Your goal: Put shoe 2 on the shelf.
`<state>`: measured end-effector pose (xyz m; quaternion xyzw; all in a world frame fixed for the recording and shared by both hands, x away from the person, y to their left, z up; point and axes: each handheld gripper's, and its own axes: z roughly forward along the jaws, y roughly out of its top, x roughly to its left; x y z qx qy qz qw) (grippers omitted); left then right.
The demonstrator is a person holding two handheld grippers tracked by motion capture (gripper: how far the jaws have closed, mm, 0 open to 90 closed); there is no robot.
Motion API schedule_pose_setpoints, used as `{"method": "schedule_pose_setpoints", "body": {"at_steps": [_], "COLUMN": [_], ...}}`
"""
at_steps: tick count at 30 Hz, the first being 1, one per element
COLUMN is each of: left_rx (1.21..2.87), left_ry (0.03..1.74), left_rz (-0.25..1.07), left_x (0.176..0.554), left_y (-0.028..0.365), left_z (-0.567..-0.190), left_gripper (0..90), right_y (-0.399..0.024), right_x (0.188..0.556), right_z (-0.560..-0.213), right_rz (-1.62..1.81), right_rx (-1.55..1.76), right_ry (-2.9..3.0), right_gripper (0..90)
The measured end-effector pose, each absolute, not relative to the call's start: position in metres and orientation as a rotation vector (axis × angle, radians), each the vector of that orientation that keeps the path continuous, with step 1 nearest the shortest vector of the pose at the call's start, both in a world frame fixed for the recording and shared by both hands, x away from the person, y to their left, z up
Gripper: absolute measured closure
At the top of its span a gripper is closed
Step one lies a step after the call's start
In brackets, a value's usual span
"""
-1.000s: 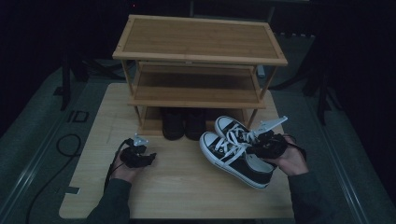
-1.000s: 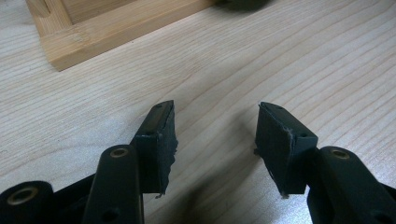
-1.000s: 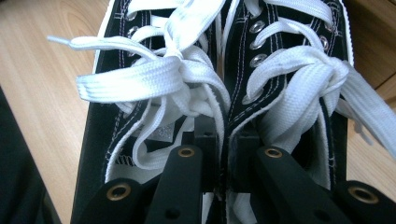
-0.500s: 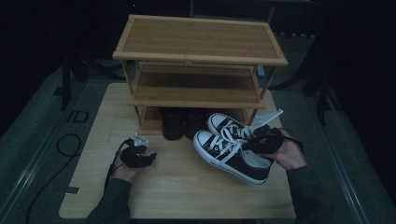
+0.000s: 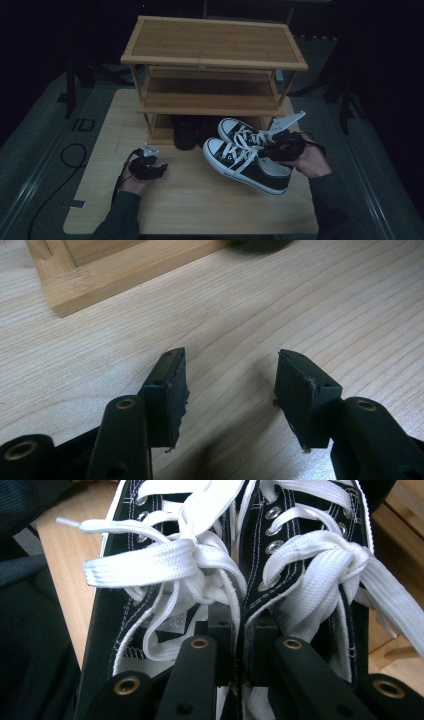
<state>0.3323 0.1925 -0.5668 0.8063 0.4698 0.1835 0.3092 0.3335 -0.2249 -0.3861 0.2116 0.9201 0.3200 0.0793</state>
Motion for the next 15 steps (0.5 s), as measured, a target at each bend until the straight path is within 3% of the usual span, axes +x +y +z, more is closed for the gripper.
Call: {"method": "schedule_pose_setpoints", "body": {"at_steps": [15], "left_rx": [2.131], "left_ry": [1.244], "left_rz": [0.486], "left_x": [0.332], "left_y": [0.192], "left_z": [-0.567], "left_gripper": [46.7], "right_y": [-0.207], "right_x": [0.328], "right_z": [-0.370], "right_rz": [0.954], "right_rx": [0.492], "right_ry": [2.788], "right_gripper": [85.3]}}
